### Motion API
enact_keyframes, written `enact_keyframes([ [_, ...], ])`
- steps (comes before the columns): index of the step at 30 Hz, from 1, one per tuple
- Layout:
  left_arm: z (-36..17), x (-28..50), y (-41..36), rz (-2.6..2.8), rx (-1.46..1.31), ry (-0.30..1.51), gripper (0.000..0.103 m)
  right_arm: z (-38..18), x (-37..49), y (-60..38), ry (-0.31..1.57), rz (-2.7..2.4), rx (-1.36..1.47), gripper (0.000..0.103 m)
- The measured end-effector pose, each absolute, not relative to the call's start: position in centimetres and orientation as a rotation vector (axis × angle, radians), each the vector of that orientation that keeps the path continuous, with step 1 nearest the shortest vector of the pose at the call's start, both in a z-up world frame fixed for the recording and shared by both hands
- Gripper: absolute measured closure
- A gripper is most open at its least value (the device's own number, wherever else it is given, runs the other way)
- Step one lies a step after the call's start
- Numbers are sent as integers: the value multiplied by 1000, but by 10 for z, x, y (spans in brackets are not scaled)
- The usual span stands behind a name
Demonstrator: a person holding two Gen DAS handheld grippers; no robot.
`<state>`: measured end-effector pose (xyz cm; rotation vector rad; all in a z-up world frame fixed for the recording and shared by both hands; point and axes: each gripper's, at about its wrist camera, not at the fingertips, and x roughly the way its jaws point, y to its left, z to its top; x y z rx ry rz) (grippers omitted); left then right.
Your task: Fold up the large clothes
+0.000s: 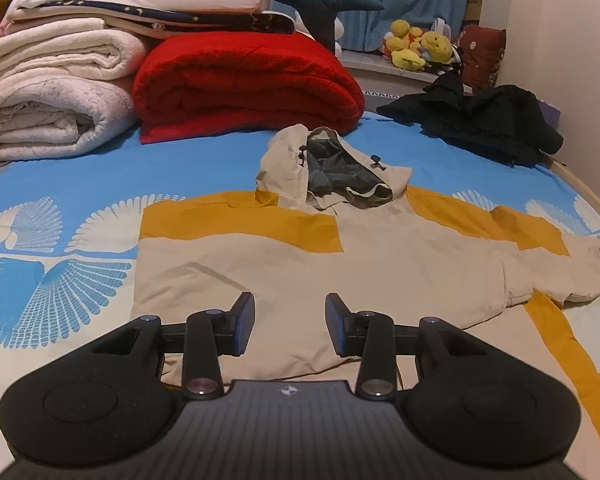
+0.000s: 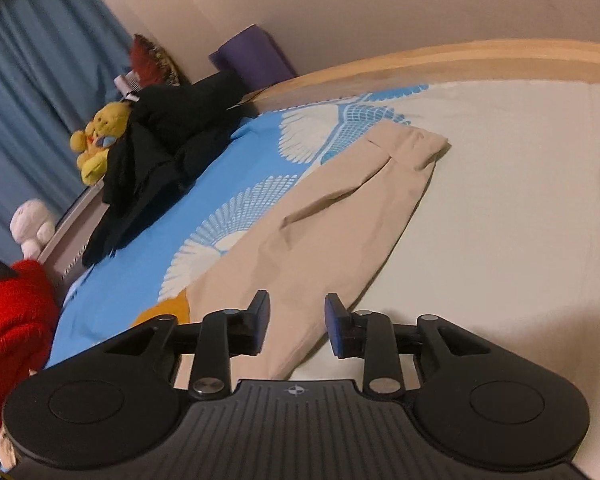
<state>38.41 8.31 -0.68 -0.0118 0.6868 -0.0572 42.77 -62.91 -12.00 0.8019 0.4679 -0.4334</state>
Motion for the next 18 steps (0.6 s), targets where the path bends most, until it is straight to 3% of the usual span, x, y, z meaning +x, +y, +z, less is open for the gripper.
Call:
enact_keyframes([
  [8,-11,388,85,-54,-8,697,60,-164,450,-641,485,-493,872,63],
  [18,-10,390,88,-47,-17,687,60,-164,475,-655,427,-593,921,64],
])
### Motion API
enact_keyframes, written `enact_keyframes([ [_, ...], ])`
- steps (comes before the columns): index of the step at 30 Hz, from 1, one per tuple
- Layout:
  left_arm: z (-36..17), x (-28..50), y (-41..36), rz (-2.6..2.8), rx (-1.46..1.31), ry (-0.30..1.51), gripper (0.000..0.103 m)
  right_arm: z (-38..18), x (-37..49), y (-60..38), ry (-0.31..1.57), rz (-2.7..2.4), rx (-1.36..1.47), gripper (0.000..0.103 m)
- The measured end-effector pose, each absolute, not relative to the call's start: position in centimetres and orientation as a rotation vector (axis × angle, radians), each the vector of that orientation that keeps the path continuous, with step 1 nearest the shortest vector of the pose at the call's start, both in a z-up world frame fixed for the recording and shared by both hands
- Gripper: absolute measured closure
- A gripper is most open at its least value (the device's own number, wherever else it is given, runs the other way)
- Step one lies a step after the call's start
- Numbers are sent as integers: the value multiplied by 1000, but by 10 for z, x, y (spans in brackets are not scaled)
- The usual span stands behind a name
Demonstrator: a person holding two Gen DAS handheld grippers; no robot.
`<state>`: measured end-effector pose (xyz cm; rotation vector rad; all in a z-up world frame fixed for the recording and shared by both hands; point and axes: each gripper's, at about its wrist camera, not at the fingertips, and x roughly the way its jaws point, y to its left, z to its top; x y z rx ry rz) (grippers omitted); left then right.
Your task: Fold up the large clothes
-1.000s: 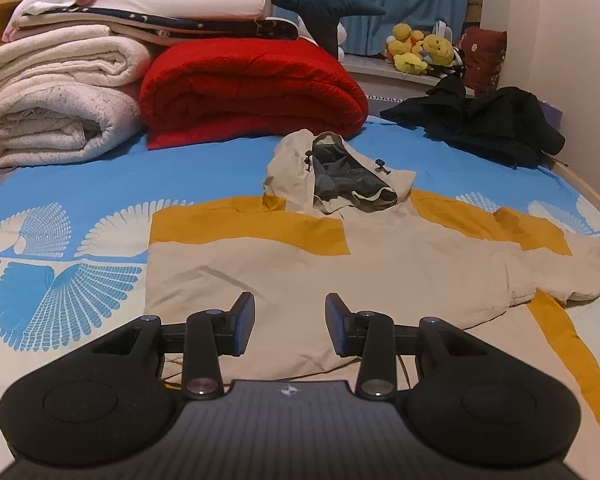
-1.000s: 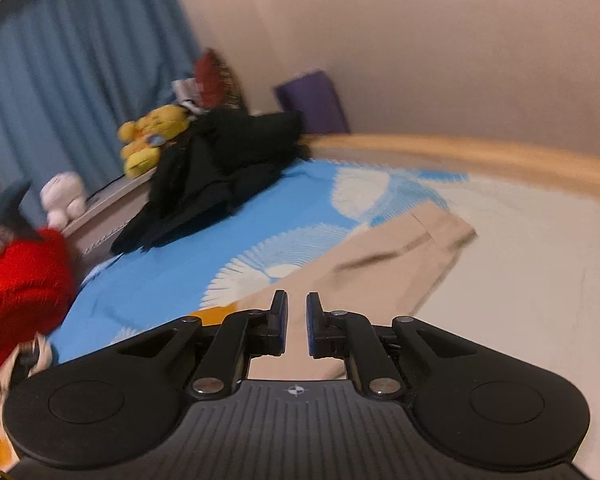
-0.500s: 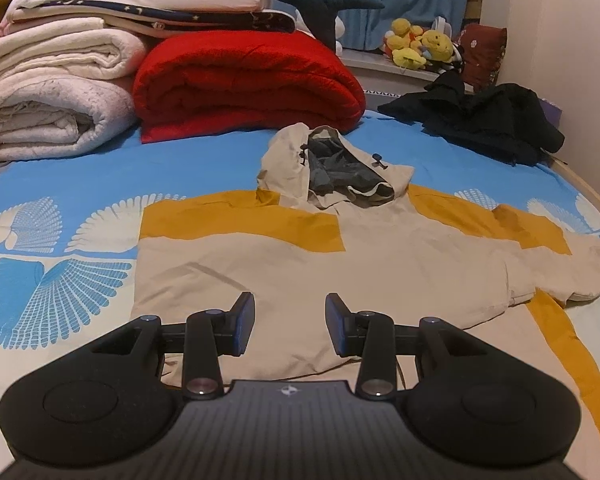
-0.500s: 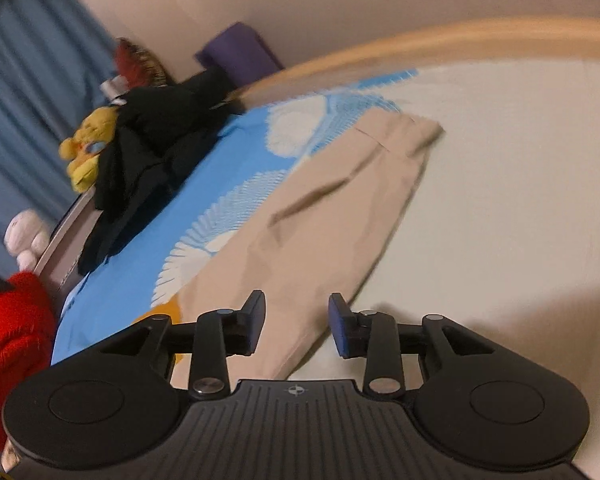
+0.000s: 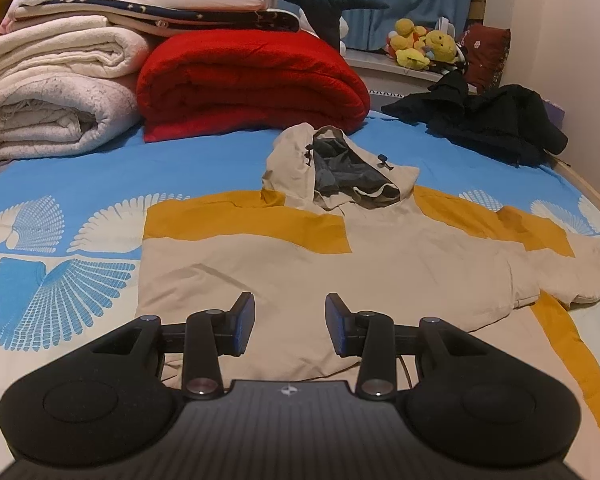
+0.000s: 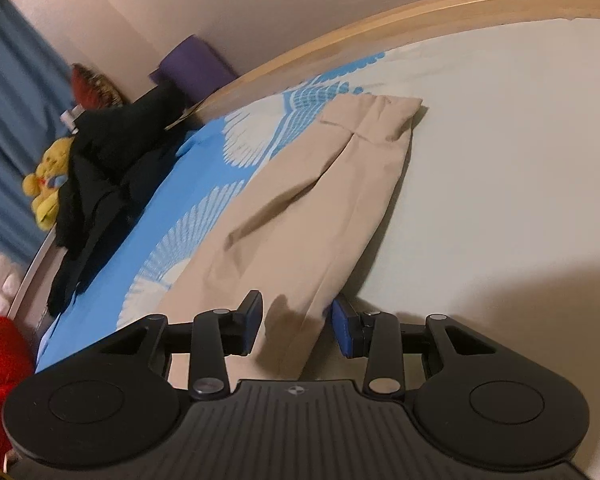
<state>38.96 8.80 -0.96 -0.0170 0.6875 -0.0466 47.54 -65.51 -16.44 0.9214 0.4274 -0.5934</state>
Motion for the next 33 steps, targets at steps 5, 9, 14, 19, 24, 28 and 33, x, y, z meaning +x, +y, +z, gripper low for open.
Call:
enact_keyframes([
  [5,-8,390,91,-49,-17,681,60,-146,489,-654,435,-678,873,96],
  [9,-2,391,102,-32,-42,670,60,-102,503,-624,378,-664,689,99],
  [14,11,390,120,-4,-81,653,60,-37,523,-546,335,-531,435,100],
  [19,27,387,151,44,-150,621,60,36,523,-385,288,-135,237,101],
  [24,32,387,179,87,-214,627,60,64,490,-216,400,438,258,99],
  [28,32,387,191,81,-259,645,60,46,460,-158,588,573,339,84],
  [33,25,386,191,54,-287,669,59,46,412,-180,601,409,380,71],
])
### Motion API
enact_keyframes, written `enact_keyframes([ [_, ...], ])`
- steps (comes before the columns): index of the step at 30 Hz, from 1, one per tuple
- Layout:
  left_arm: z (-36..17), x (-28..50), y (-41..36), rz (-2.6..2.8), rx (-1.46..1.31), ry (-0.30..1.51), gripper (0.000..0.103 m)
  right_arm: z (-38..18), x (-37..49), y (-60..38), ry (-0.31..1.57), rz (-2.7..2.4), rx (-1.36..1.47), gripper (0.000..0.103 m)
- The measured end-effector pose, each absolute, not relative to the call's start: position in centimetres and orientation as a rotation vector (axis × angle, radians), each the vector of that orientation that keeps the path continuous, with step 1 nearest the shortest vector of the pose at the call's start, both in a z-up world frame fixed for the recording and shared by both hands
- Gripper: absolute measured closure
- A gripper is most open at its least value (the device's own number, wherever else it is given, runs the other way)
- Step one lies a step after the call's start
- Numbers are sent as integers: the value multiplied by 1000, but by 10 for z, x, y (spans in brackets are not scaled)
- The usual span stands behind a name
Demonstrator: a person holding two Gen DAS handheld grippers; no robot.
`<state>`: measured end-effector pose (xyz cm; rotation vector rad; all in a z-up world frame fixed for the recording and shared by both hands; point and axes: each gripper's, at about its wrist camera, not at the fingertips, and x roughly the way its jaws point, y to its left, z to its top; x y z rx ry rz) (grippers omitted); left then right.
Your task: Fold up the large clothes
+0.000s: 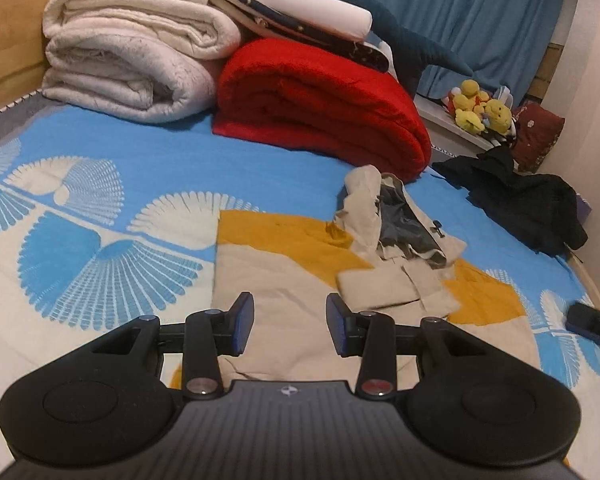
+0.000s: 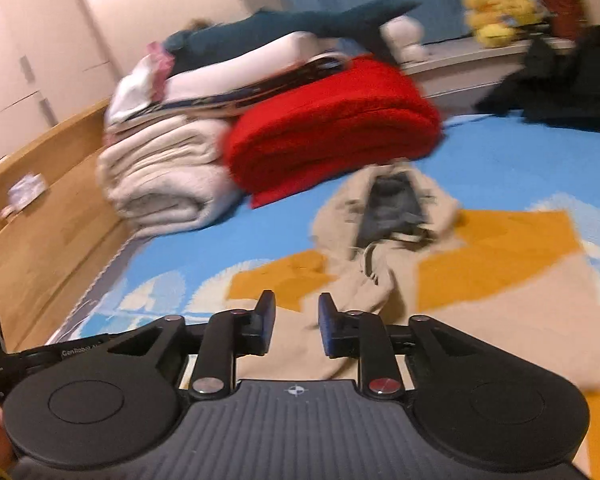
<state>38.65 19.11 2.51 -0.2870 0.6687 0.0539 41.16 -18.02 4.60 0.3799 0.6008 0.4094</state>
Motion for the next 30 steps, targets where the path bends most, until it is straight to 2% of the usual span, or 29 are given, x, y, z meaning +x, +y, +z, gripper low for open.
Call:
enact_keyframes([
  [1,22,387,188,43,-277,673,59,42,404,-188,604,373,405,66],
  [2,18,389,185,35,-269,678,59,34,399,-197,610,353,430,65],
  [5,4,394,172,8,-267,708,60,3,394,-210,606,308,441,65],
  [8,-10,398,153,-22,-216,723,67,-25,412,-214,697,201,460,65],
  [11,-22,403,134,-49,-159,728,68,-44,430,-220,770,177,490,65],
  [15,-32,411,110,-74,-103,707,68,-54,442,-223,794,113,506,65],
  [20,-45,419,76,-95,-20,671,68,-45,445,-221,790,79,389,65],
  [24,-63,449,48,-110,5,683,61,-41,445,-233,795,74,406,69],
  [25,-66,461,41,-100,5,691,56,-41,446,-236,796,62,407,72],
  [26,-71,476,33,-97,-11,713,51,-41,446,-238,801,55,408,78],
  [27,-77,491,23,-97,-27,739,41,-42,446,-241,809,51,416,82],
  [28,-81,502,14,-91,-27,750,34,-42,446,-243,816,50,423,90],
  [29,-85,511,5,-87,-19,762,32,-44,446,-245,828,54,434,97],
  [30,-90,519,-4,-96,-16,780,30,-46,447,-247,843,62,449,99],
])
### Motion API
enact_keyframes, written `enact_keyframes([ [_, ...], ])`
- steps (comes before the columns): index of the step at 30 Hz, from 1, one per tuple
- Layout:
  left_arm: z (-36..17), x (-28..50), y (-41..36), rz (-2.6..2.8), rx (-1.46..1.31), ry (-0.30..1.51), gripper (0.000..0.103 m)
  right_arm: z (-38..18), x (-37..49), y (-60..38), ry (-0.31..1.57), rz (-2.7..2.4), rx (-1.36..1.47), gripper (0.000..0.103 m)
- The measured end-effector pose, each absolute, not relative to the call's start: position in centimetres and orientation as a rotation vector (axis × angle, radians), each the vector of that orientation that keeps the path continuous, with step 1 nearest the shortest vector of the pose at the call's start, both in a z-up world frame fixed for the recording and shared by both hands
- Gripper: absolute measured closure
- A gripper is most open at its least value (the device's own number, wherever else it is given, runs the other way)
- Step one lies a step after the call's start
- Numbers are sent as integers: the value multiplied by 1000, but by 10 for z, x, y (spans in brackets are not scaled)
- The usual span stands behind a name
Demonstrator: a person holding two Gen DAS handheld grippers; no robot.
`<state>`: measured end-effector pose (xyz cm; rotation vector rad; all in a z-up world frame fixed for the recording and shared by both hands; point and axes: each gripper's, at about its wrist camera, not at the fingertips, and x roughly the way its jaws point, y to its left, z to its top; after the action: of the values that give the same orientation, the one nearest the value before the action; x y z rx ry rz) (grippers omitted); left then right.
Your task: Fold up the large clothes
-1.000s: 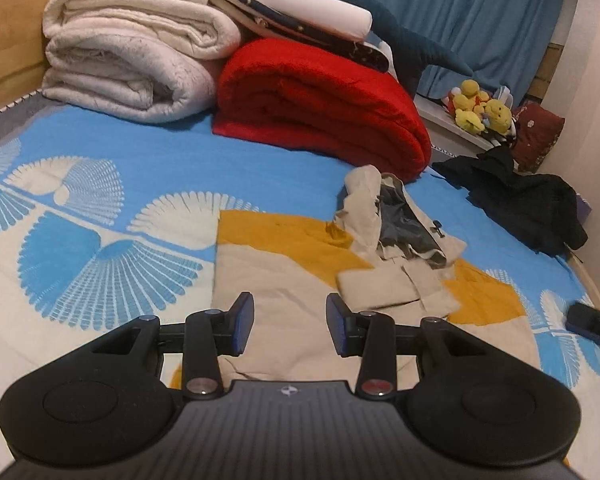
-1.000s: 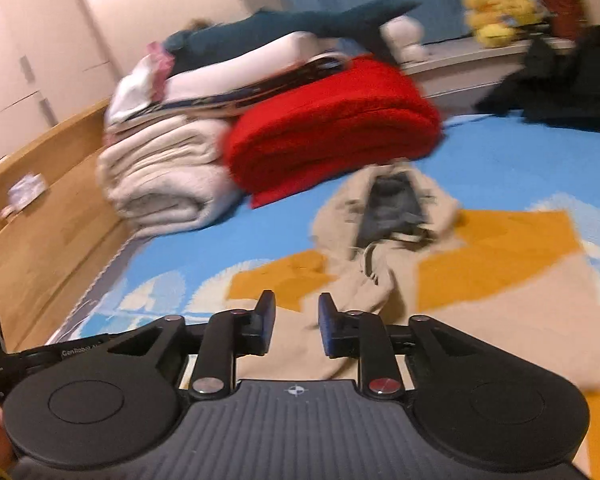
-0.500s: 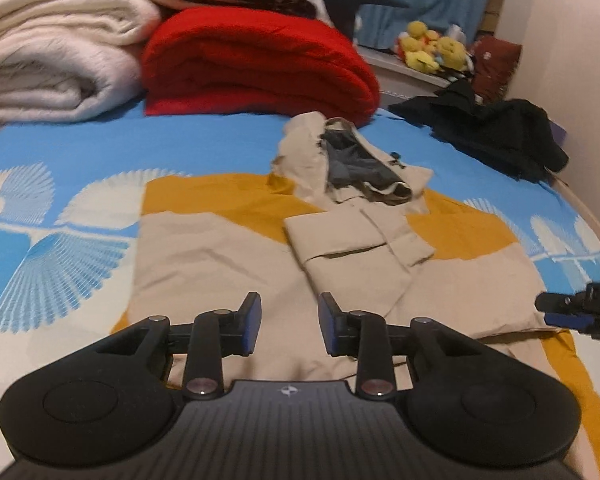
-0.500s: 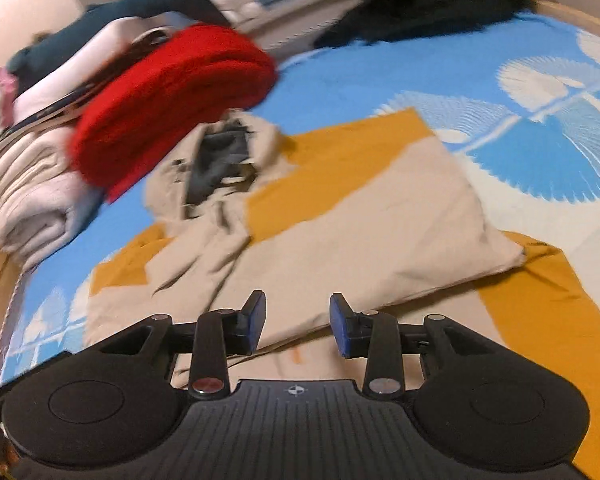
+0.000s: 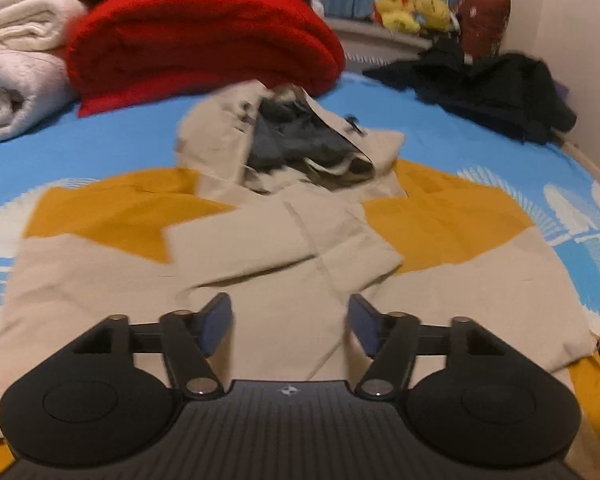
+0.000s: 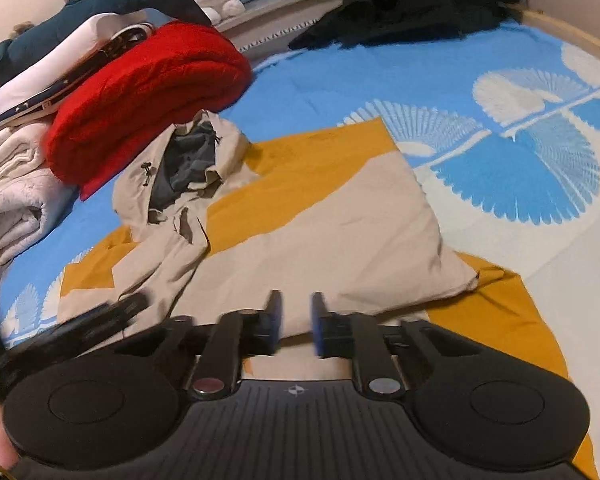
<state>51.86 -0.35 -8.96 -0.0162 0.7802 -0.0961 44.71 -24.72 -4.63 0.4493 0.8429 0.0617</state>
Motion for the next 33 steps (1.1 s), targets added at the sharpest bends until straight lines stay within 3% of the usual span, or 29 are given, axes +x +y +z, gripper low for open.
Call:
enact_keyframes([
  [3,-100,536,-26,-114,32,812,30,-52,450,-251,880,54,494,99],
  [4,-102,540,-32,-108,82,812,47,-55,451,-251,893,51,503,99],
  [6,-96,540,-23,-93,115,812,97,-58,453,-250,912,50,512,99],
  [10,-41,492,44,27,17,658,97,-60,456,-250,934,59,537,98],
  [14,-12,424,139,179,-209,668,94,-57,457,-250,926,66,547,98],
  [15,-13,407,161,183,-284,674,88,-57,457,-249,923,66,543,98],
  [16,-17,396,176,177,-338,676,72,-58,458,-249,923,66,542,98],
  [18,-29,385,194,187,-406,677,56,-61,458,-248,929,60,547,98],
  [22,-58,409,219,165,-589,733,56,-64,457,-243,913,45,510,98],
  [33,-100,444,237,165,-734,831,59,-64,462,-224,899,93,446,98],
])
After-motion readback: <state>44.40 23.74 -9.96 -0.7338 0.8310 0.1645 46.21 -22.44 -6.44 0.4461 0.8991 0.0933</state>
